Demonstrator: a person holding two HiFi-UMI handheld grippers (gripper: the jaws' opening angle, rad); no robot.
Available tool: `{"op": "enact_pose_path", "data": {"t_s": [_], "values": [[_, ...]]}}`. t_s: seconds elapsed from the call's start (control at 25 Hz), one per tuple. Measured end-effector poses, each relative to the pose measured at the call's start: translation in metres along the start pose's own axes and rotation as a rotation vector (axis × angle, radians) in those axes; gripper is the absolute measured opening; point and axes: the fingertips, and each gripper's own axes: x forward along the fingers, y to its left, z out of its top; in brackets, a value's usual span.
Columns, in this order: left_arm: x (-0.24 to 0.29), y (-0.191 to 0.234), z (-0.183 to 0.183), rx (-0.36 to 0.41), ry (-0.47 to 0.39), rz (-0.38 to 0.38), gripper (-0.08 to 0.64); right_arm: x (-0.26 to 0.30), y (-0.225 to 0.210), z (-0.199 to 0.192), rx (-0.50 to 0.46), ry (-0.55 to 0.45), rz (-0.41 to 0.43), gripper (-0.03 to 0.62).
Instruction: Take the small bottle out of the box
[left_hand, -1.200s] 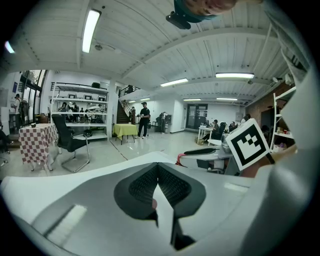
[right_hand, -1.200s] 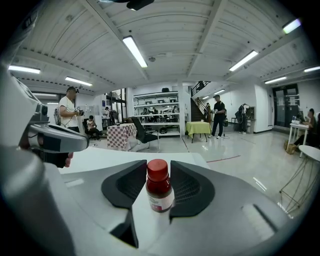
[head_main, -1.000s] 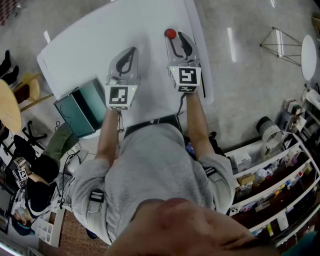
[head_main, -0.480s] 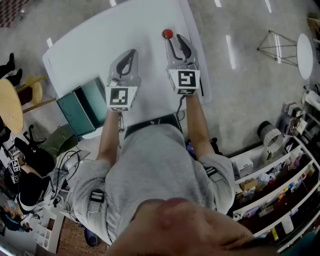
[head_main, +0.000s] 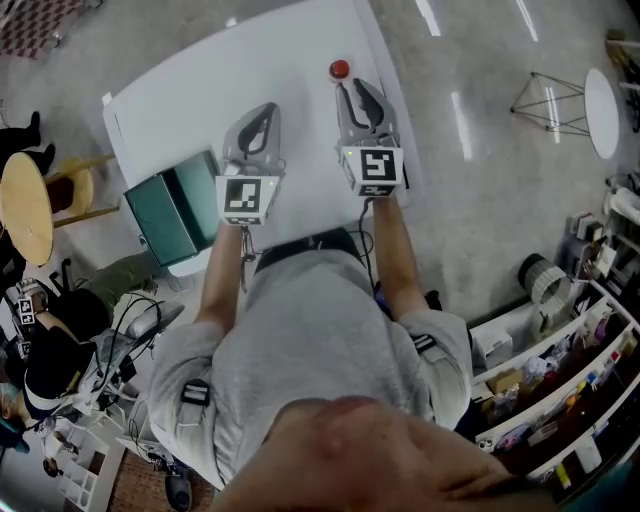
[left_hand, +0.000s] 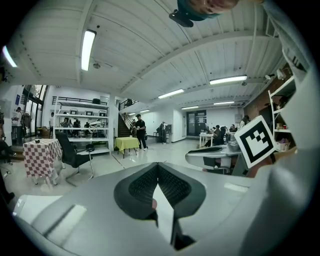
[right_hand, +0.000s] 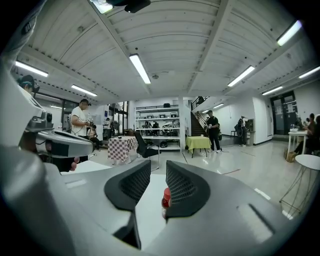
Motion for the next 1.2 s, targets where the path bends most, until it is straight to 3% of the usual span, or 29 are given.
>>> {"op": "enact_pose_path", "data": {"t_s": [0.36,1.2], "values": [[-0.051,-0.017,0.015,0.003,-0.045,-0.014,0.012,-0.058,0.032,0.010,-0.029,-0.017,-0.024,0.086],[-0.165,-0.061,0.007,0.006,-0.078,-0.054,0.012,-0.186,0.093,0.000,-0.042,-0.049,-0.112,0.029]]}}
